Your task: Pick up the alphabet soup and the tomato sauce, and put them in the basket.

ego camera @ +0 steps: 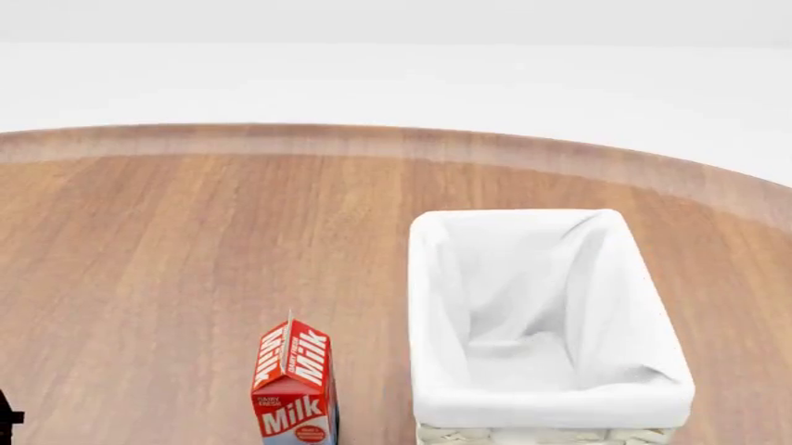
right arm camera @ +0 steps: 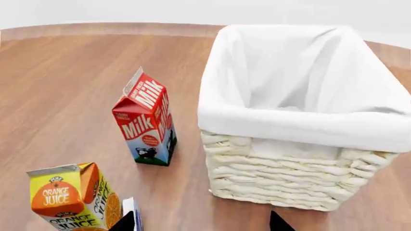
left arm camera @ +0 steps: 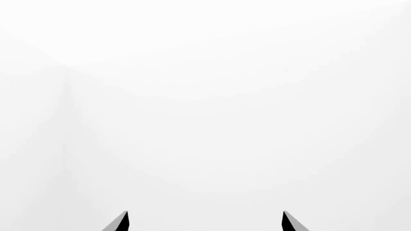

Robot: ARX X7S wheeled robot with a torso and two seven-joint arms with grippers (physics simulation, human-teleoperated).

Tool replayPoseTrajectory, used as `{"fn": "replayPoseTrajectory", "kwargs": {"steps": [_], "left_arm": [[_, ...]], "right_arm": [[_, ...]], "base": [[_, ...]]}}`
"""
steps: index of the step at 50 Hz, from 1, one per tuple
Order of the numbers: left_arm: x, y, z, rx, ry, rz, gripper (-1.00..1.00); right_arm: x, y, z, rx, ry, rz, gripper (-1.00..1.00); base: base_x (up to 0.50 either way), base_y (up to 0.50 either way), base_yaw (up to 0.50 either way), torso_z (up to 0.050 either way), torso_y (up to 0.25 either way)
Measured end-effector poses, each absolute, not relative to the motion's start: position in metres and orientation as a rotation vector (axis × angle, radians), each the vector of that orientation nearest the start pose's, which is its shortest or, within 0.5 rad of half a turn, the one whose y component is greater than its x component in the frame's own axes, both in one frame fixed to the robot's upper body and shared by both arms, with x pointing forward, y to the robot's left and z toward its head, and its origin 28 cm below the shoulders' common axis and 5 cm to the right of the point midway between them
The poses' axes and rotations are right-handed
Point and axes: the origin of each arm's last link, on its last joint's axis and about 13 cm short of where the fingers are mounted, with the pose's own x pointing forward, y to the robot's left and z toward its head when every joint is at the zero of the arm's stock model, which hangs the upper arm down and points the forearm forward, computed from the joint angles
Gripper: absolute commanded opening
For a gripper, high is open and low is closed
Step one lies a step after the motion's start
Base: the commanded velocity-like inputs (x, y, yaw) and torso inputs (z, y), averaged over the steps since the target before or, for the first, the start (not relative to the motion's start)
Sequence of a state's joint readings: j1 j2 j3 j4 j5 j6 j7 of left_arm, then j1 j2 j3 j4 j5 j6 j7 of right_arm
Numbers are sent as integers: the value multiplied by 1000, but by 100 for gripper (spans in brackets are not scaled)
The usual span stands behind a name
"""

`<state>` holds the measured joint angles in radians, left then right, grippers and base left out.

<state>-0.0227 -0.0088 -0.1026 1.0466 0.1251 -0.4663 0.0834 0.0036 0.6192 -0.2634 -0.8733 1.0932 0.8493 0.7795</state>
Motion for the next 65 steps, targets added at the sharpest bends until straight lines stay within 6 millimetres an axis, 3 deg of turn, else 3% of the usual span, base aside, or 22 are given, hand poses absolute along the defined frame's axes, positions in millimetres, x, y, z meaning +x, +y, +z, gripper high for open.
{"fn": "replayPoseTrajectory", "kwargs": {"steps": [8,20,65], "left_arm": [[153,227,189,152,-592,102,100],[153,226,189,152,-591,100,100],[153,226,186,150,-585,100,100]], "right_arm": [[117,-94,107,-1,524,196,100],[105,-93,101,-29,630,179,100],[82,-100,71,-93,782,147,100]], "base": [[0,0,0,0,0],[0,0,0,0,0],[0,0,0,0,0]]}}
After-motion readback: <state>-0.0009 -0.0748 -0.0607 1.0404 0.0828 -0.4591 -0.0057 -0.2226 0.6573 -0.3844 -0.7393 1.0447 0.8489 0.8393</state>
